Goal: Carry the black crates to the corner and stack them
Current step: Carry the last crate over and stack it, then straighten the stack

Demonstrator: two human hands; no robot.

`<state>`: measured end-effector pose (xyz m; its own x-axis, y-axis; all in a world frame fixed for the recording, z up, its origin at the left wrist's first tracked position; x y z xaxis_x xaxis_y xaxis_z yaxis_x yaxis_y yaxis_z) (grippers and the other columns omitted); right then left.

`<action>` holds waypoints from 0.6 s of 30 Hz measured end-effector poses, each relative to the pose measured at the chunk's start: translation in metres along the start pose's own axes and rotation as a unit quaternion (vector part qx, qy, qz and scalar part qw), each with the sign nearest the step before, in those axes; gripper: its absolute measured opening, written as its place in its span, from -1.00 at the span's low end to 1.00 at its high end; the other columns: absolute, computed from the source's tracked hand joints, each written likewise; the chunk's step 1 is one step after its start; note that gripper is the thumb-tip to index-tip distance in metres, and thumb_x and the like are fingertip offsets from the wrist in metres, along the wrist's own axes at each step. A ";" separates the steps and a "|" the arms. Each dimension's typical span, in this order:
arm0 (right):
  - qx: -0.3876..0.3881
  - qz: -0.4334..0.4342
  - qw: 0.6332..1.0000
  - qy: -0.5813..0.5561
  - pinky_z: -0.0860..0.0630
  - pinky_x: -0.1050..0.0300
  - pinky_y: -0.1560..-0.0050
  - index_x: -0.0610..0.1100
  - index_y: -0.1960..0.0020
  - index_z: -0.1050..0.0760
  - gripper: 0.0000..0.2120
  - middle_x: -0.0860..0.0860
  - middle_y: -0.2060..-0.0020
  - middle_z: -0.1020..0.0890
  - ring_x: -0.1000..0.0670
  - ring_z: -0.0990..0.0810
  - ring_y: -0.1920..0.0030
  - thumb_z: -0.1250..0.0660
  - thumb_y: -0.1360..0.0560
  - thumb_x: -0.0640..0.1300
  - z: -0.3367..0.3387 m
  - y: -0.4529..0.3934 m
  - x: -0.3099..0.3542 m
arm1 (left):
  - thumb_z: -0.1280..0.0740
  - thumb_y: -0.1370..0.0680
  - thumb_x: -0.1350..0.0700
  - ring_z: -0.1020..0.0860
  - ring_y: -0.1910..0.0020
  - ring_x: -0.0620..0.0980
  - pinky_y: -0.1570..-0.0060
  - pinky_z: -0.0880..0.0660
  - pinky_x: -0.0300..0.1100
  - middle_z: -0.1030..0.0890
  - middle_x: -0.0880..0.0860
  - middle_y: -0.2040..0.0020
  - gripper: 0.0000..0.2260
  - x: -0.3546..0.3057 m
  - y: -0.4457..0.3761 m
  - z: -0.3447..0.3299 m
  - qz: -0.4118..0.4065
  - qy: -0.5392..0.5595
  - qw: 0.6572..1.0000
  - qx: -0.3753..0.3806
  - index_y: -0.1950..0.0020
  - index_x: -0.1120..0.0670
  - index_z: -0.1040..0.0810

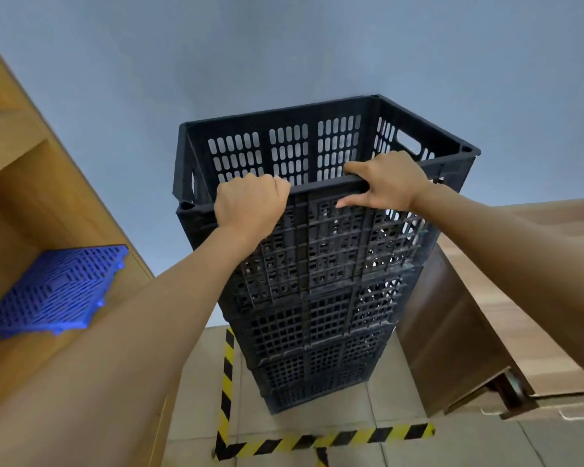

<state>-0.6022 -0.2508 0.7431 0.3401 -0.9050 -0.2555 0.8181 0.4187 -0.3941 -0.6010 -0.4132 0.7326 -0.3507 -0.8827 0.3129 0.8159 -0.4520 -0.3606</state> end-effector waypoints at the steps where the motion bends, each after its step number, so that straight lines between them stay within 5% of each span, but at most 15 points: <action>1: -0.003 -0.001 1.000 -0.001 -0.10 0.30 0.48 -0.04 0.07 -0.47 -0.38 0.11 0.50 -0.40 0.01 -0.45 0.49 -0.08 -0.37 0.50 -0.001 -0.001 0.000 | -0.20 -0.49 0.37 -0.34 0.46 0.03 0.45 -0.19 -0.23 -0.32 0.04 0.44 -0.73 0.001 -0.001 -0.004 -0.013 -0.007 1.000 0.007 0.31 0.11 -0.22; 5: -0.005 -0.013 1.000 0.000 -0.11 0.29 0.48 -0.05 0.07 -0.46 -0.43 0.14 0.53 -0.32 0.02 -0.41 0.48 -0.15 -0.39 0.47 -0.006 -0.011 0.013 | -0.16 -0.59 0.24 -0.38 0.49 0.05 0.42 -0.30 -0.16 -0.37 0.04 0.47 -0.69 0.027 -0.010 -0.007 -0.007 0.003 1.000 -0.028 0.37 0.10 -0.27; 9: -0.008 -0.037 0.999 0.011 -0.27 0.21 0.40 -0.07 -0.06 -0.49 -0.38 0.07 0.44 -0.45 -0.03 -0.45 0.40 -0.17 -0.39 0.46 -0.015 -0.027 0.023 | -0.08 -0.62 0.11 -0.37 0.52 0.07 0.40 -0.38 -0.11 -0.35 0.04 0.52 -0.59 0.057 -0.020 -0.016 0.013 0.060 0.996 -0.066 0.45 0.11 -0.31; 18: -0.014 -0.059 0.998 0.002 -0.32 0.11 0.32 -0.10 -0.09 -0.46 -0.44 0.03 0.40 -0.41 -0.07 -0.45 0.35 -0.22 -0.44 0.38 -0.023 -0.059 0.045 | -0.01 -0.61 0.02 -0.27 0.53 0.03 0.35 -0.16 -0.15 -0.28 0.03 0.55 -0.50 0.111 -0.041 -0.035 0.056 0.099 0.988 -0.100 0.53 0.12 -0.29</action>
<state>-0.6460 -0.3142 0.7343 0.2402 -0.9478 -0.2099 0.8392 0.3114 -0.4458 -0.6897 -0.4973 0.7519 -0.3620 -0.9278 0.0906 0.7545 -0.3487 -0.5560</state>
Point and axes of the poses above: each hand's wrist, its own y-axis away from the middle knuckle, its own z-axis out of the back of the hand, x = y × z, the point moved 10 cm from there along -y, towards the middle knuckle
